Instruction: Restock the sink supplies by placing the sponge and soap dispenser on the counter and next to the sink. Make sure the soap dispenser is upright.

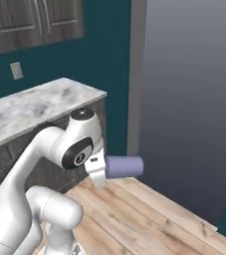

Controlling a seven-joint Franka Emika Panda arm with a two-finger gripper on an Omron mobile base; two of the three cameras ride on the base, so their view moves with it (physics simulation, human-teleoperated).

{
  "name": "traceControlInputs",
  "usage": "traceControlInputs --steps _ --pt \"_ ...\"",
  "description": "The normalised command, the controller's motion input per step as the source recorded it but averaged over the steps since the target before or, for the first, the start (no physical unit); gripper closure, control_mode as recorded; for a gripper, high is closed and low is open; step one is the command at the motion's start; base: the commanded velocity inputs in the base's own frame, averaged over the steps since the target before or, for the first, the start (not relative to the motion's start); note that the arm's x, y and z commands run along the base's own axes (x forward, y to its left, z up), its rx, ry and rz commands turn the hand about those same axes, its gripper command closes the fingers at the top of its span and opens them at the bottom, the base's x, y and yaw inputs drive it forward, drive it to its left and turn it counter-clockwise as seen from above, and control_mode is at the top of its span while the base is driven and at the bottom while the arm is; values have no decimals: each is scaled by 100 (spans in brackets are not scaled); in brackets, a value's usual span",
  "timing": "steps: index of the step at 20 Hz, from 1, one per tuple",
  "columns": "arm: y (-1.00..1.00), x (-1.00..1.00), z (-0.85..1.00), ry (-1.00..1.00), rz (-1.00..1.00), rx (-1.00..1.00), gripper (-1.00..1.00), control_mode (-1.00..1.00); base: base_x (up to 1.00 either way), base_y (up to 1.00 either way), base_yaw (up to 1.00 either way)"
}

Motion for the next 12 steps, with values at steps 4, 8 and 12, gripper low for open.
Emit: traceControlInputs --steps 4,8,12 --pt "0 0 0 0 0 0 100 100 -51 55 60" --pt "0 0 0 0 0 0 100 100 -37 63 64" --pt "0 0 0 0 0 0 100 100 -2 77 71"
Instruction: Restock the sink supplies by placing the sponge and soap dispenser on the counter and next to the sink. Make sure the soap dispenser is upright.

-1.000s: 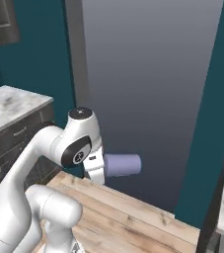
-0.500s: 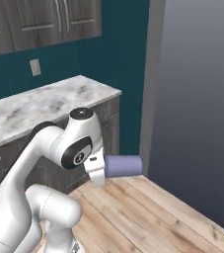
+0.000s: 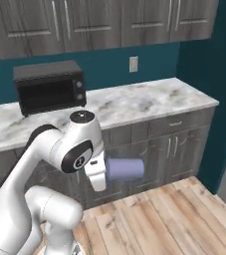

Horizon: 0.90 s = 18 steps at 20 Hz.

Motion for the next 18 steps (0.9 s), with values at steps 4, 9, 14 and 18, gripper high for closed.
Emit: traceControlInputs --steps 4,9,14,18 --pt "0 0 0 0 0 0 100 100 0 76 73" --pt "0 0 0 0 0 0 100 100 0 76 67" --pt "0 0 0 0 0 0 100 100 -1 76 48" --pt "0 0 0 0 0 0 100 100 0 66 60"
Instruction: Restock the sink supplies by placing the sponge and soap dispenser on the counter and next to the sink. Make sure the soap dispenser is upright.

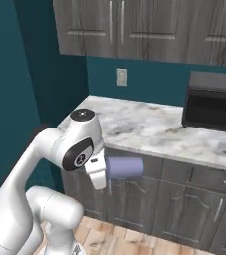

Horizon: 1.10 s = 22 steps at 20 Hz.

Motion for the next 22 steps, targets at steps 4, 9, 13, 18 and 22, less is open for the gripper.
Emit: traceControlInputs --steps 4,9,13,18,22 --pt "0 0 0 0 0 0 100 100 0 68 70" --pt "0 0 0 0 0 0 100 100 -3 42 78" --pt "0 0 0 0 0 0 100 100 -16 27 76" --pt "0 0 0 0 0 0 100 100 -20 27 75" --pt "0 0 0 0 0 0 100 100 -28 23 74"
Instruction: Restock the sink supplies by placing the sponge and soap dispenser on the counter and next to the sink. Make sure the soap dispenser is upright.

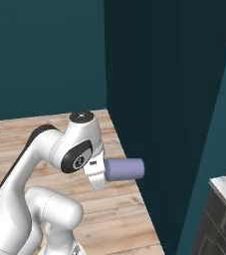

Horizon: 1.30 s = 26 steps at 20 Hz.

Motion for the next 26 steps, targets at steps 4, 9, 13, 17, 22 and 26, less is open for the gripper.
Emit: traceControlInputs --steps 4,9,13,17,22,26 --pt "0 0 0 0 0 0 100 100 -36 26 72" --pt "0 0 0 0 0 0 100 100 -48 23 68" --pt "0 0 0 0 0 0 100 100 -61 25 64" --pt "0 0 0 0 0 0 100 100 -59 33 63" --pt "0 0 0 0 0 0 100 100 -46 41 63" --pt "0 0 0 0 0 0 100 100 -25 46 61"
